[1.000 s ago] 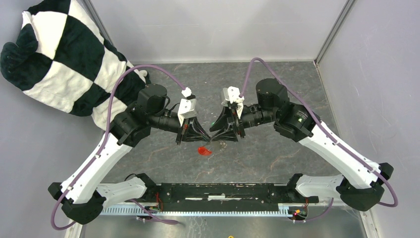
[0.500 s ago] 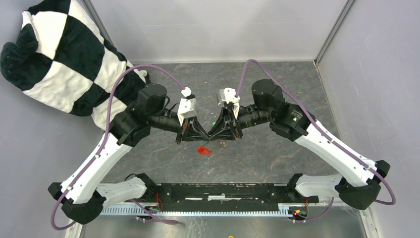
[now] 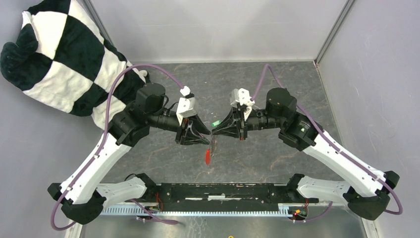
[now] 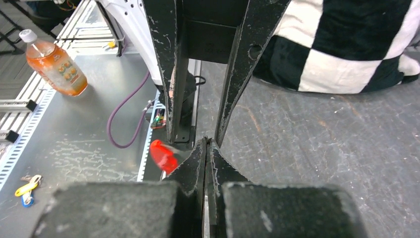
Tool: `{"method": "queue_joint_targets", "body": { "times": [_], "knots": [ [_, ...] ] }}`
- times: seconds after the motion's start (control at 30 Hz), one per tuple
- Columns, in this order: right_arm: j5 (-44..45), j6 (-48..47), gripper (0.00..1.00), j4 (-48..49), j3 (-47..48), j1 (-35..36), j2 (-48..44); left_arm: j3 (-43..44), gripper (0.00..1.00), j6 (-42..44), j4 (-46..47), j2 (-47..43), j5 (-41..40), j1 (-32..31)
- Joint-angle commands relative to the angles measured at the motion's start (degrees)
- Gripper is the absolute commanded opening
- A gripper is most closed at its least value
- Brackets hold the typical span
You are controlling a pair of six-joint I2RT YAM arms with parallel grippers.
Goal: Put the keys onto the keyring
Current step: Adjust the keyring.
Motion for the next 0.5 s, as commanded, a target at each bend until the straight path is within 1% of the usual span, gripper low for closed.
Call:
{"method": "queue_joint_targets", "body": {
  "times": [0.0,0.13,0.17,0.23,0.3,0.37,0.47],
  "knots": [
    [2.13,3.62,0.00,11.56,-3.21,-0.55,-4.14,3.17,0.46,0.97,0.63,-0.28,-0.12,-0.07],
    [2.10,5.96,0.00,16.58,-6.70,-0.77,-6.24,3.09,0.45,3.07,-0.76,-0.33,-0.57,-0.07],
    [1.83,6.55,0.00,17.28,-7.66,-0.78,-6.64,2.83,0.45,3.36,-0.53,-0.36,-1.05,-0.08],
    [1.78,8.63,0.00,21.65,-10.00,-0.77,-7.49,1.85,0.42,2.89,1.39,-0.55,-1.86,-0.07],
    [1.98,10.86,0.00,25.67,-12.58,-0.81,-8.20,0.12,0.40,0.57,4.57,-0.84,-1.61,-0.11],
    [2.57,13.79,0.00,30.61,-15.41,-0.85,-8.96,-2.53,0.38,-3.85,8.66,-1.28,0.19,-0.07],
    [4.13,18.03,0.00,37.24,-19.19,-0.81,-9.74,-5.37,0.39,-9.25,14.48,-1.77,3.12,-0.16]
  ]
}}
